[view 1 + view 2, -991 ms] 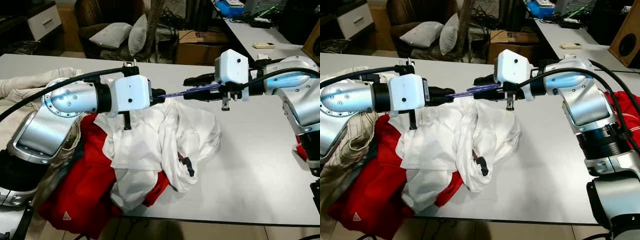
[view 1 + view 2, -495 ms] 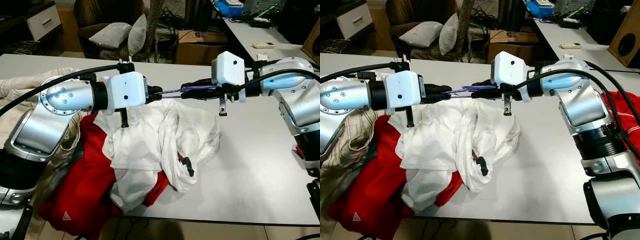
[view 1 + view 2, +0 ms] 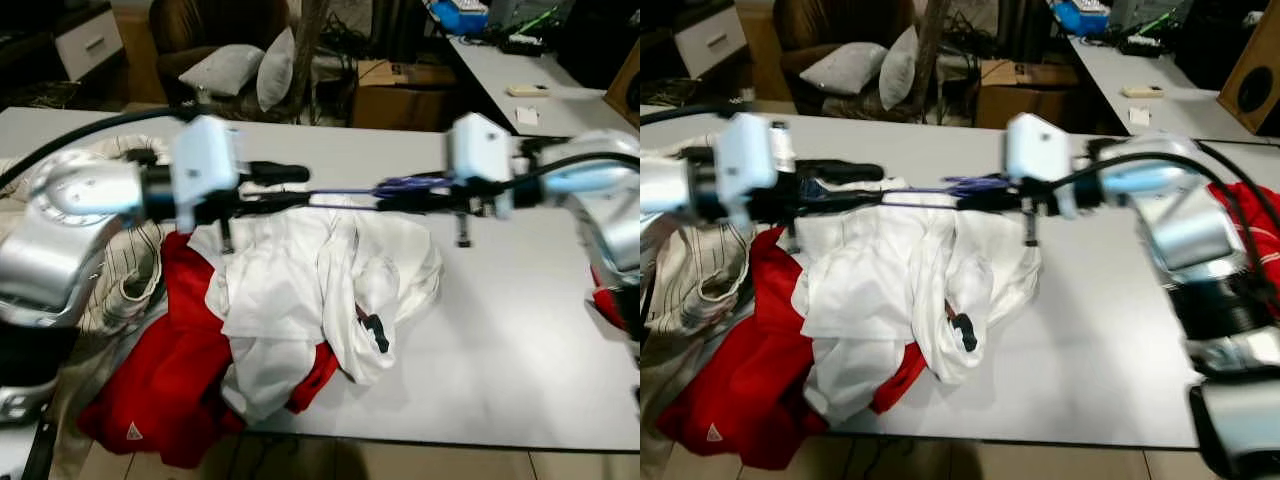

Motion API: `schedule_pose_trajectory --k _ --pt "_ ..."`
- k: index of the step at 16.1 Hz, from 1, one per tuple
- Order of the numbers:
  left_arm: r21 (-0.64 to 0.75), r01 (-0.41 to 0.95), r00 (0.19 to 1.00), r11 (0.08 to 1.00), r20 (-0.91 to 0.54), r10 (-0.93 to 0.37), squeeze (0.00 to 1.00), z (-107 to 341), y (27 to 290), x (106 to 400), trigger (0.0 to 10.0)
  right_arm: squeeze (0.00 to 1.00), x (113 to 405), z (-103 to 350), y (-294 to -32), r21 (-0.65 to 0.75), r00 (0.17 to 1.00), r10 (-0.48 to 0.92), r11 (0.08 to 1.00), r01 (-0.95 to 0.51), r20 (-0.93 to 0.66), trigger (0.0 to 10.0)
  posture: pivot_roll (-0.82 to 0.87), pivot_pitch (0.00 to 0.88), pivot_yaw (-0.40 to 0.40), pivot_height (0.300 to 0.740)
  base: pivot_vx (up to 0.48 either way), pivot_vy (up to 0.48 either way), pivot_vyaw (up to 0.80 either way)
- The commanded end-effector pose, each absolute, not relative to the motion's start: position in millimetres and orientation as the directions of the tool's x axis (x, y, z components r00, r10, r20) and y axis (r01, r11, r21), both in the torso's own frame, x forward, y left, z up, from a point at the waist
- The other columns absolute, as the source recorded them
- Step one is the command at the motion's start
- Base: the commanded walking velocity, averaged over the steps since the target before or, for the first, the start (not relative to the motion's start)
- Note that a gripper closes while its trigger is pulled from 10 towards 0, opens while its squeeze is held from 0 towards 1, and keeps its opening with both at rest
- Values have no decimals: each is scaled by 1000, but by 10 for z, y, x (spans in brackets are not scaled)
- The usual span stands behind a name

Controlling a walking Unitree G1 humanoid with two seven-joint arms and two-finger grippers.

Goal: Hang hanger

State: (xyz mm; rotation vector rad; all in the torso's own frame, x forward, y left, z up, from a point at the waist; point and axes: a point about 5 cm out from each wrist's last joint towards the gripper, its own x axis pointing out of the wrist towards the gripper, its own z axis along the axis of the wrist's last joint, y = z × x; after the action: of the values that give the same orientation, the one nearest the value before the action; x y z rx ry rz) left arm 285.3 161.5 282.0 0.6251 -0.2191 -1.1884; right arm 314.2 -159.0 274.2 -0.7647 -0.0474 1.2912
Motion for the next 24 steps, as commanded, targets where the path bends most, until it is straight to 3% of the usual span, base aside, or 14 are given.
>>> schedule_pose_trajectory --k 1,3,4,6,8,9,10,12,15,17,24 --pt "555 799 354 231 -124 -927 0 2902 1639 2795 10000 0 3098 2823 -1646 -540 324 878 92 -837 -351 0 -24 0 -14 740 0 0 0" --pt "513 815 342 270 -49 -938 0 2944 1656 2752 10000 0 3044 2789 -1780 -512 364 868 155 -845 -338 0 -29 0 -15 740 0 0 0" --pt "445 800 423 402 56 -904 0 2971 1741 2785 10000 0 3000 2727 -1915 -485 449 848 278 -829 -280 0 -39 0 -17 740 0 0 0" --pt "381 746 554 546 102 -827 0 2875 1852 2826 10000 0 2957 2650 -2024 -424 561 808 450 -785 -180 0 -44 0 -23 740 0 0 0" --pt "200 673 714 712 73 -696 0 2452 1877 2805 10000 0 2904 2430 -2111 -226 789 614 764 -604 -33 0 -55 0 -25 740 0 0 0" --pt "194 625 761 756 61 -646 0 2305 1844 2787 10000 0 2873 2314 -2117 -144 852 523 842 -520 -19 0 -57 0 -25 740 0 0 0" --pt "120 583 809 804 10 -588 0 2134 1806 2783 10000 0 2837 2182 -2129 -79 912 409 908 -411 -34 9686 -58 0 -31 740 0 0 0" --pt "26 517 856 856 -10 -516 0 1952 1723 2753 10000 0 2780 2035 -2125 -12 958 278 960 -279 -69 10000 -62 0 -26 740 0 0 0" --pt "17 436 899 900 -35 -436 0 1710 1582 2676 10000 0 2649 1860 -2070 4 984 129 992 -129 -122 10000 -69 0 -24 740 0 0 0" --pt "22 345 939 938 -16 -345 0 1640 1560 2657 10000 0 2495 1783 -1983 -59 984 148 986 -154 -98 10000 -73 0 -32 740 0 0 0" --pt "68 362 932 930 2 -363 0 1626 1398 2616 10000 0 2402 1750 -1816 19 994 84 996 -82 -70 10000 -80 0 -36 740 0 -217 0"
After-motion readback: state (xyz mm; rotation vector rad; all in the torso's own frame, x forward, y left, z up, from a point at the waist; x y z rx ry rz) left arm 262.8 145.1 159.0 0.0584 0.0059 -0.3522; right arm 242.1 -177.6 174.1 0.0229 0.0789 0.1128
